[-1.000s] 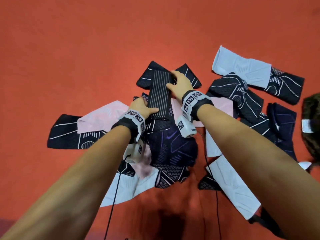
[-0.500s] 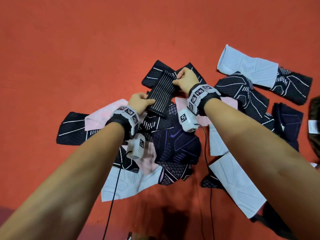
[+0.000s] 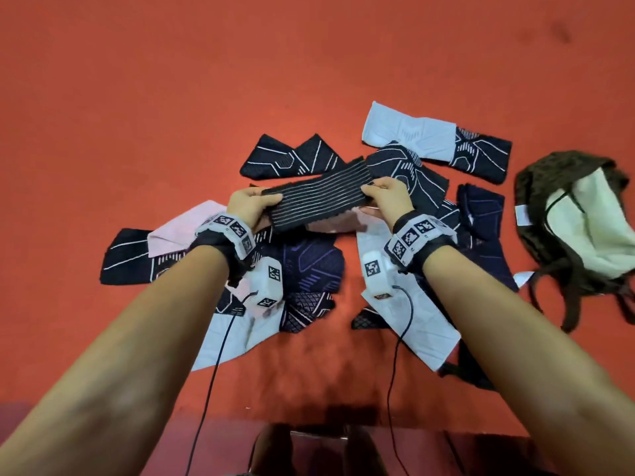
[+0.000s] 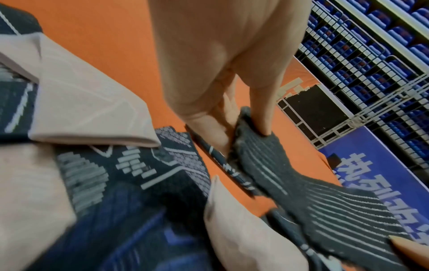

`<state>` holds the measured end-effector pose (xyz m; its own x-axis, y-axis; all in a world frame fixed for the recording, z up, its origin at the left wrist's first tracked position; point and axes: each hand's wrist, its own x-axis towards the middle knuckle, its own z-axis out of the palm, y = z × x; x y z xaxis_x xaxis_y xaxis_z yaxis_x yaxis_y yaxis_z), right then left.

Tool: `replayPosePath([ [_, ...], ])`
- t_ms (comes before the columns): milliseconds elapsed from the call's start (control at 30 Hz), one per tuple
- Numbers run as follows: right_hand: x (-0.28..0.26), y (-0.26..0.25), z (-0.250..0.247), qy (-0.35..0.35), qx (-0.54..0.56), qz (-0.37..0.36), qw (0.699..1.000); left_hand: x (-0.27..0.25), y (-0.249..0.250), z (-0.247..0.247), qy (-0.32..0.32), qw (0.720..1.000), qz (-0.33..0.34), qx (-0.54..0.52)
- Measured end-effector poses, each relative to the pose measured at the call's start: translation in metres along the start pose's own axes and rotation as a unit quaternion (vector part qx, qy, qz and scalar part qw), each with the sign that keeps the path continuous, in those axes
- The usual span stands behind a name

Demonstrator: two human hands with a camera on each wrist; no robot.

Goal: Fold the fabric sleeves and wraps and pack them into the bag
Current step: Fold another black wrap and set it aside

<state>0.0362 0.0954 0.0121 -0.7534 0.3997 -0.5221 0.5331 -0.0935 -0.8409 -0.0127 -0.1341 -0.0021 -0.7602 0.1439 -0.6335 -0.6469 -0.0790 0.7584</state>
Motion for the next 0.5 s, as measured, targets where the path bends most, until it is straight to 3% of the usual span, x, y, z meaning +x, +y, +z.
replayPosePath([
  [133,-0.045,0.018,-0.042,0.059,-0.079,-0.068,0.993,-0.025,-0.019,0.048,-0.034,0.999,-0.017,0.028],
  [333,-0.107,0.044,-0.082,0.047,-0.145,-0.131,0.980,-0.067,-0.046,0.133,-0.112,0.991,-0.030,0.066],
  [500,-0.125,0.064,-0.120,0.034,-0.211,-0.127,0.969,-0.100,-0.065,0.180,-0.145,0.985,-0.026,0.085],
])
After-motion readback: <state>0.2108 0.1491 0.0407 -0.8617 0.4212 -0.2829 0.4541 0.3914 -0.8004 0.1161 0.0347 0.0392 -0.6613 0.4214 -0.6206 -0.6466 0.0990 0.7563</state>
